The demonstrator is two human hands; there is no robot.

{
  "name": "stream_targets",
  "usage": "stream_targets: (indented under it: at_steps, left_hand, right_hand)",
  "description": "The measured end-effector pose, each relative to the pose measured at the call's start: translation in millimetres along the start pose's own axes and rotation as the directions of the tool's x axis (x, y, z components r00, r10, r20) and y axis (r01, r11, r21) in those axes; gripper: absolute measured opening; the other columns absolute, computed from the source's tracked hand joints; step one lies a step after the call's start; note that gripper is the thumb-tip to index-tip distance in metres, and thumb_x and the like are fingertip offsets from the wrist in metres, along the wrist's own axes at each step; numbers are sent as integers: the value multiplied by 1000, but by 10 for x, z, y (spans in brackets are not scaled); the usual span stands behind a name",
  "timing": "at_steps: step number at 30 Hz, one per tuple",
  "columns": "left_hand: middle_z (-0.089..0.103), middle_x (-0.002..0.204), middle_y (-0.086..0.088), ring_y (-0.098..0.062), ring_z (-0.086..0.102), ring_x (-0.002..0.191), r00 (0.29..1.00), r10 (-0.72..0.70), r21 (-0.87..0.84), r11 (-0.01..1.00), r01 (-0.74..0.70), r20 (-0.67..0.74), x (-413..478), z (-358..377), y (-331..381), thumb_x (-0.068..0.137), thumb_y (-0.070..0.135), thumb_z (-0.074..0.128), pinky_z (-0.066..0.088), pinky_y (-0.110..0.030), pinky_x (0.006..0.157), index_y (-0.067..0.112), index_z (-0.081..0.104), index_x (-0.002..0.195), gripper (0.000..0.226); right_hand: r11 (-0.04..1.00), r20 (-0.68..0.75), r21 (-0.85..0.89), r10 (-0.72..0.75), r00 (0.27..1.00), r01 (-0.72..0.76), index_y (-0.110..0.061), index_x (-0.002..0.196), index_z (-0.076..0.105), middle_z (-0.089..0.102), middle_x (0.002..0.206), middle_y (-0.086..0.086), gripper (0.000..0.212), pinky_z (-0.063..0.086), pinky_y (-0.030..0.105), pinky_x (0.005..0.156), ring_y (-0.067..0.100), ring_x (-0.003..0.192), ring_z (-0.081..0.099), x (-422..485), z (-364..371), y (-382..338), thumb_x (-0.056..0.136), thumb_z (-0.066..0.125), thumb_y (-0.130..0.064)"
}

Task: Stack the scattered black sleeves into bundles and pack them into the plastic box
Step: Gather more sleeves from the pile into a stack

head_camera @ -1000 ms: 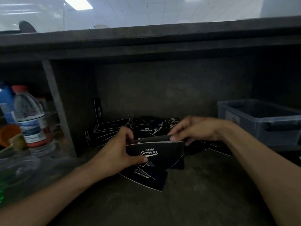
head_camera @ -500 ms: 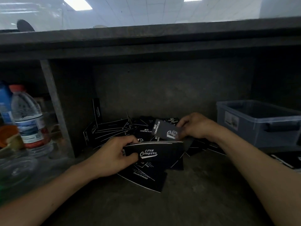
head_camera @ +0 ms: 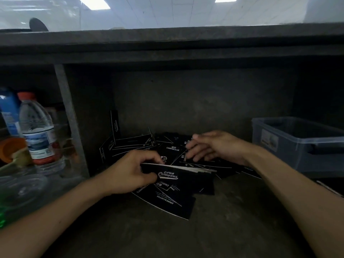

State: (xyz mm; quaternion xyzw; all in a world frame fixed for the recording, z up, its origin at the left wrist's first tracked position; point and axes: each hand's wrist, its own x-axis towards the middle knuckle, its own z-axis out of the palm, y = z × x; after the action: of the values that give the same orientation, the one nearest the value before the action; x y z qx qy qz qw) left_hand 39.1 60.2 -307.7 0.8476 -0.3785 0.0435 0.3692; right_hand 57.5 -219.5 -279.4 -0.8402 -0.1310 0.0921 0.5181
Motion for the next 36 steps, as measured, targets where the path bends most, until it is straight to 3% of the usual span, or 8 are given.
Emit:
stream_targets:
  at_steps: [6,11,17,22,27,29,32,36]
  left_hand:
    - [72,106,5,-20,69,99,973,-232,66,971,231,13,11,-228,-162,65,48,65,55,-51,90,33,69,88,28]
    - [74,97,2,-14,72,89,989,-146,3,989,146,21,46,-47,-157,88,27,73,59,-43,83,24,68,94,8]
    - [70,124,6,-4,60,124,991,40,-88,996,-29,126,16,153,-71,94,15,67,49,-21,100,13,65,106,13]
    - [72,118,4,-12,66,116,991,71,-61,996,-64,117,9,151,-34,93,17,68,54,-31,98,17,68,109,15]
    - [74,96,0,-16,72,89,999,28,15,999,-29,19,1,45,-75,91,20,70,59,-45,77,20,70,102,11]
    - [74,96,5,-13,72,90,1000,30,40,999,-30,-4,-1,13,-109,90,14,72,59,-43,79,22,69,101,14]
    - [73,102,6,-15,71,95,998,37,24,999,-38,49,-12,21,-94,92,10,69,58,-40,83,25,66,112,25]
    - [72,100,0,-22,70,91,998,29,20,999,-30,56,-14,41,-95,94,16,66,56,-51,79,26,68,106,15]
  right_hand:
    - [946,-203,-300,-190,961,124,-13,96,74,76,86,2,13,48,15,58,8,61,65,146,128,163,96,62,-18]
    - [932,-241,-357,-152,958,59,-26,83,79,75,78,-6,11,52,21,69,10,76,70,170,148,167,80,79,-37]
    - [984,-278,-171,3,961,-52,-20,101,73,76,90,-1,46,59,29,79,14,88,72,126,98,157,62,92,-37]
    - [946,-247,-317,-15,969,-66,-19,112,68,68,97,-5,68,52,21,84,9,94,66,200,188,210,51,97,-30]
    - [961,-486,-268,-73,871,-70,-17,99,72,70,87,-2,39,54,26,83,17,90,70,247,0,247,66,89,-6]
    - [955,-539,-290,-109,835,-63,-20,92,73,72,87,-4,29,53,24,81,15,87,69,164,-43,227,69,89,-28]
    - [823,-412,-494,63,909,-281,-26,105,71,67,103,-10,58,50,26,92,11,101,63,39,-29,114,60,86,-59]
    - [738,-393,-564,155,907,-370,-24,124,67,61,128,-3,70,45,24,96,15,116,57,-14,-62,44,64,85,-55]
